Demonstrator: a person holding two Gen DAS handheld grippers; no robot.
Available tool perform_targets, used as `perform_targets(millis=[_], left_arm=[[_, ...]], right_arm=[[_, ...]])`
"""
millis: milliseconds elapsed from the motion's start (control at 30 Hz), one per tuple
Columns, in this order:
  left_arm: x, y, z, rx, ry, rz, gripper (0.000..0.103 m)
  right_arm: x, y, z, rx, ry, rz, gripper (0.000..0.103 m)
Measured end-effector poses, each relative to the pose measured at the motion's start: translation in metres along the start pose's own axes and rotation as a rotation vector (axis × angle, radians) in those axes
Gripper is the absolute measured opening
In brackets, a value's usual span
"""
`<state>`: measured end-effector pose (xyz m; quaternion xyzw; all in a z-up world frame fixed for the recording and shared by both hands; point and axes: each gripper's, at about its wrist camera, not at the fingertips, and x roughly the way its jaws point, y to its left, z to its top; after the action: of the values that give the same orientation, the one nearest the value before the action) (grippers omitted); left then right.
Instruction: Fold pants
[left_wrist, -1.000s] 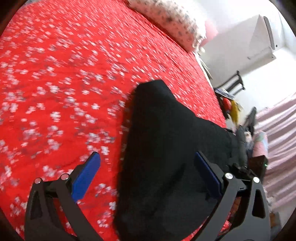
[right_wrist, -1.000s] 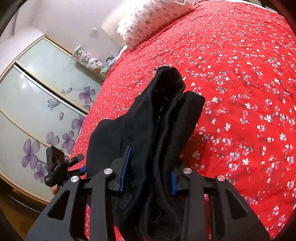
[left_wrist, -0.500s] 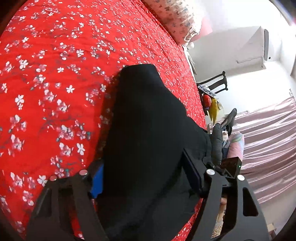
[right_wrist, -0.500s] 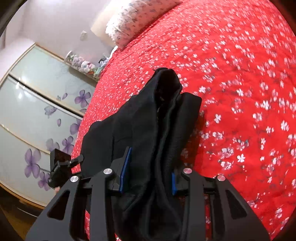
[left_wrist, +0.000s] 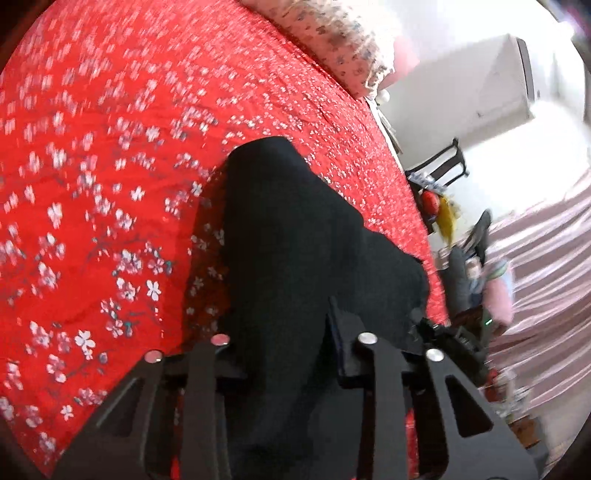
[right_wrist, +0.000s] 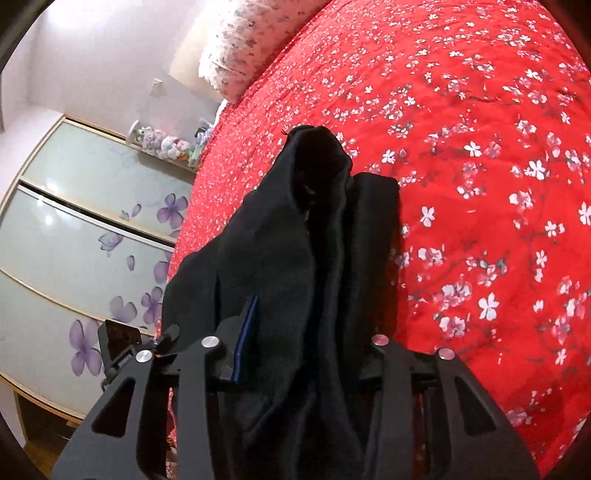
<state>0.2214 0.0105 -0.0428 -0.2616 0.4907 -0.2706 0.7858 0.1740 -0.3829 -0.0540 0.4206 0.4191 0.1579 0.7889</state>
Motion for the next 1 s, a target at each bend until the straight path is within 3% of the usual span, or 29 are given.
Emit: perform_targets(millis=[133, 333, 633, 1000], left_arm=[[-0.005, -0.018, -0.004, 0.076, -0.035, 0.066, 0.020], [-0.022, -0.028, -0.005, 0.108, -0.102, 0.058, 0.017], [-0.056, -0.048, 0.001, 0.173, -0.291, 0.051, 0.017], [-0.037, -0.046, 0.004, 0.197, -0.270, 0.144, 0.017]], right_arm=[[-0.006, 0.007, 0.001, -0.007, -0.023, 0.020, 0.035], [-0.018, 0.038, 0.003, -0.080, -0.073, 0.075, 0.033], [-0.028, 0.070, 0.011, -0.158, -0.198, 0.174, 0.033], [-0.012, 0.062, 0.016, -0.163, -0.196, 0.136, 0.033]])
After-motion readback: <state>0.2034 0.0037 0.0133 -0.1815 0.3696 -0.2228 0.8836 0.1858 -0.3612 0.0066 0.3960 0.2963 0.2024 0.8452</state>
